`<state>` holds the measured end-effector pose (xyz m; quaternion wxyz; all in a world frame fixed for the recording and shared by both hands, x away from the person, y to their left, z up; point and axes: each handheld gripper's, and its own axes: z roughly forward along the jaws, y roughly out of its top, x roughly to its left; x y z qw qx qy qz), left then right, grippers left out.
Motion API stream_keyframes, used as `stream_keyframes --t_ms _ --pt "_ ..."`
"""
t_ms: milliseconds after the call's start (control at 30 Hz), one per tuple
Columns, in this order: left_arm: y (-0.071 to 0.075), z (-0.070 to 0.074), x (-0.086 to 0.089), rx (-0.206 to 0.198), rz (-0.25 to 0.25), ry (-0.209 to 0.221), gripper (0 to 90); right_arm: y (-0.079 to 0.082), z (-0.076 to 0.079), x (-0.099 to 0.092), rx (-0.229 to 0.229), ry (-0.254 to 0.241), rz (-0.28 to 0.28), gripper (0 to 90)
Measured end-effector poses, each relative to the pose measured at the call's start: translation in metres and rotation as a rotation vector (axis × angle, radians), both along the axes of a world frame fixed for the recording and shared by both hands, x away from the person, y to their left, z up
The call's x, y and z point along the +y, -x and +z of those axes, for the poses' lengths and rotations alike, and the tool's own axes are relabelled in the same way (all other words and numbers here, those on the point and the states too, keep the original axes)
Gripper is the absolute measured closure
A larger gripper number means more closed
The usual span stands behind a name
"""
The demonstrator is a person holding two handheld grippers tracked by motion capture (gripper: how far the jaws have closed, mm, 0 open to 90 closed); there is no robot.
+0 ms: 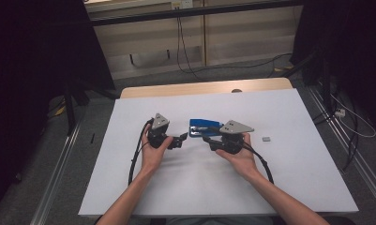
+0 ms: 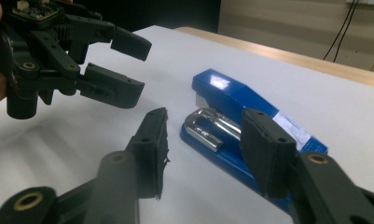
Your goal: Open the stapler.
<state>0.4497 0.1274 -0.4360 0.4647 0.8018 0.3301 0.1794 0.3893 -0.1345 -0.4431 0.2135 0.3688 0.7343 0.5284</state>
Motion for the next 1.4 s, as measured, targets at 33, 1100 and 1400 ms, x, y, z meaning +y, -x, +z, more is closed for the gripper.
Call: stream_keyframes --t_ms 33,1100,1400 --pt "0.000 0.000 0.000 0.000 0.000 0.000 4.2 -0.001 -0.001 0.000 0.001 0.000 0.007 64.5" --pt "-0.019 0.002 -0.017 0.050 0.016 -0.016 58.8 -0.033 0.001 0.012 0.069 0.038 0.061 90.0" --pt "-0.029 -0.006 -0.022 0.106 -0.012 -0.010 86.0 -0.038 -0.006 0.016 0.077 0.079 0.051 90.0"
